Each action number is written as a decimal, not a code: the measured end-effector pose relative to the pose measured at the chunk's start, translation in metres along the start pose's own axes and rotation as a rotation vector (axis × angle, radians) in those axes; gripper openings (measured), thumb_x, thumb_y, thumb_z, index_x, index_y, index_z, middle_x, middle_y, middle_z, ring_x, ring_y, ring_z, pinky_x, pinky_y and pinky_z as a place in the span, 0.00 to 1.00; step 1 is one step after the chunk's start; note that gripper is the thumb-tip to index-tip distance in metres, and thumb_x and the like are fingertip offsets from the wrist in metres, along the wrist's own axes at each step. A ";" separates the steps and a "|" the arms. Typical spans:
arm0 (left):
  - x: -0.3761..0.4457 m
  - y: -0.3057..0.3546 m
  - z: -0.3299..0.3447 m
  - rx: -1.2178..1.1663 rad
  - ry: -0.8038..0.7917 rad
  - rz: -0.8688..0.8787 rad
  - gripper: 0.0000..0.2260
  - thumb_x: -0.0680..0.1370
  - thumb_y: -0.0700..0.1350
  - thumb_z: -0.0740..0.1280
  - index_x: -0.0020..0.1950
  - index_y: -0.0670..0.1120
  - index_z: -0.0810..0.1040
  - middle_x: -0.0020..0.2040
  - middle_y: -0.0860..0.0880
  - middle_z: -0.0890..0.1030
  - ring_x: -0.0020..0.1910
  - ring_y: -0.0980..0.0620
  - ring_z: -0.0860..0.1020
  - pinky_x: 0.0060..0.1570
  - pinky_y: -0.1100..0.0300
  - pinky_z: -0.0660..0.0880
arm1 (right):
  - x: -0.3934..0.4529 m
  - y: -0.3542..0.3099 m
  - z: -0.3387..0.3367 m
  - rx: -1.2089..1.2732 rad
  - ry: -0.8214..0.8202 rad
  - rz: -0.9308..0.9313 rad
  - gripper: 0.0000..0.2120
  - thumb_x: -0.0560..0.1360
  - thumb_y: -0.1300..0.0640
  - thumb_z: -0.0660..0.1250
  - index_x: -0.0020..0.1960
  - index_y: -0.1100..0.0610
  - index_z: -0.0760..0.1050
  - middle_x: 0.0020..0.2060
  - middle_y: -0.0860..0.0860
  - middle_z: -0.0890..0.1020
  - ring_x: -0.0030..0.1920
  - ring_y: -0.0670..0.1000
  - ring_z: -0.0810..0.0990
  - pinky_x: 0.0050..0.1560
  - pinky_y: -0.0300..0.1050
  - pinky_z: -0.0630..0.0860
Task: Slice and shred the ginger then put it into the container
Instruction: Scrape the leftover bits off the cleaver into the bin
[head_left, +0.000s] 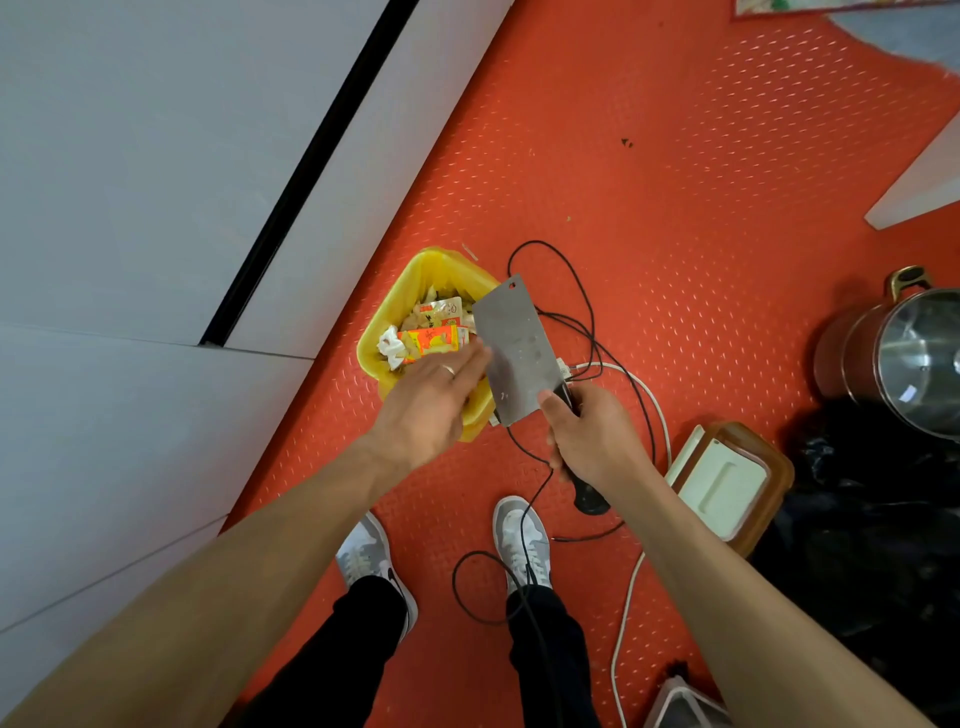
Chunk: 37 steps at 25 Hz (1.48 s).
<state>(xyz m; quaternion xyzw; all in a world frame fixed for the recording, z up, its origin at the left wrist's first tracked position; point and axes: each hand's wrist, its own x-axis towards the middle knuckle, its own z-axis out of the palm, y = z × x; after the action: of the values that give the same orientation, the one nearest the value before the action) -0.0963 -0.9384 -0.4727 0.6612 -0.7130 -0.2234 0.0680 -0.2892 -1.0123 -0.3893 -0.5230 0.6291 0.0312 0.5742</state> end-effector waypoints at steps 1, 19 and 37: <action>-0.008 0.005 0.004 -0.009 0.055 0.151 0.36 0.65 0.28 0.67 0.74 0.36 0.67 0.71 0.36 0.72 0.63 0.36 0.76 0.61 0.44 0.74 | 0.000 -0.002 0.001 0.036 0.009 0.006 0.15 0.83 0.53 0.61 0.48 0.65 0.72 0.31 0.56 0.77 0.19 0.45 0.73 0.21 0.40 0.71; 0.007 0.009 -0.036 0.019 -0.064 -0.530 0.08 0.82 0.44 0.61 0.53 0.41 0.76 0.50 0.41 0.78 0.46 0.36 0.79 0.37 0.53 0.69 | -0.021 -0.010 0.015 0.019 0.114 -0.081 0.12 0.83 0.52 0.62 0.47 0.61 0.70 0.34 0.58 0.79 0.27 0.54 0.79 0.25 0.47 0.78; -0.143 0.140 -0.231 -0.593 0.257 -0.872 0.06 0.80 0.46 0.67 0.50 0.49 0.84 0.42 0.55 0.82 0.41 0.58 0.77 0.41 0.67 0.69 | -0.193 -0.082 -0.073 -0.224 -0.083 -0.296 0.15 0.79 0.49 0.64 0.43 0.60 0.71 0.36 0.62 0.81 0.33 0.62 0.80 0.36 0.62 0.79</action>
<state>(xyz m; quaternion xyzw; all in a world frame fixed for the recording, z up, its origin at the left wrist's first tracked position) -0.1170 -0.8486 -0.1818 0.8701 -0.2648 -0.3398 0.2394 -0.3226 -0.9760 -0.1730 -0.6686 0.5136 0.0378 0.5364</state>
